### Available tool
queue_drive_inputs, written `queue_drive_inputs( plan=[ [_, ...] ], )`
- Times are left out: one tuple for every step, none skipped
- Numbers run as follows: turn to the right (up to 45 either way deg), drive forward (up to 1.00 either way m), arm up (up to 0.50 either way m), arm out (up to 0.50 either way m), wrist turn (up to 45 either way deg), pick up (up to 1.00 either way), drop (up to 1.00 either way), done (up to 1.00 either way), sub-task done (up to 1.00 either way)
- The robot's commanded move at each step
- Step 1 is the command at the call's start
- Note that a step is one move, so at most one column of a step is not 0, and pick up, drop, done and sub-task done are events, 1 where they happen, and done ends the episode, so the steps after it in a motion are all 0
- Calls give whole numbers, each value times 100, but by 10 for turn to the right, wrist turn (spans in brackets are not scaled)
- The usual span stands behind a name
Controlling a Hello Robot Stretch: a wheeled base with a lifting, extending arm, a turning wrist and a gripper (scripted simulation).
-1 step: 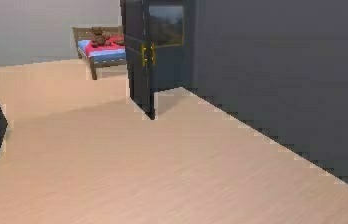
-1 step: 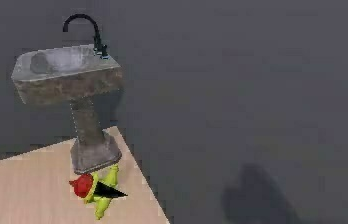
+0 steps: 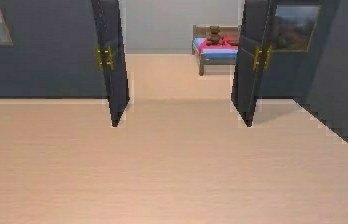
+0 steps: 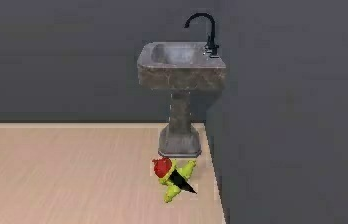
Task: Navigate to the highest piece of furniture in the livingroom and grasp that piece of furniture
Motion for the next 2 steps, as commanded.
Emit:
queue_drive_inputs(
  plan=[
    [0, 35, 0, 0, 0, 0, 0, 0, 0],
    [30, 0, 0, 0, 0, 0, 0, 0, 0]
  ],
)
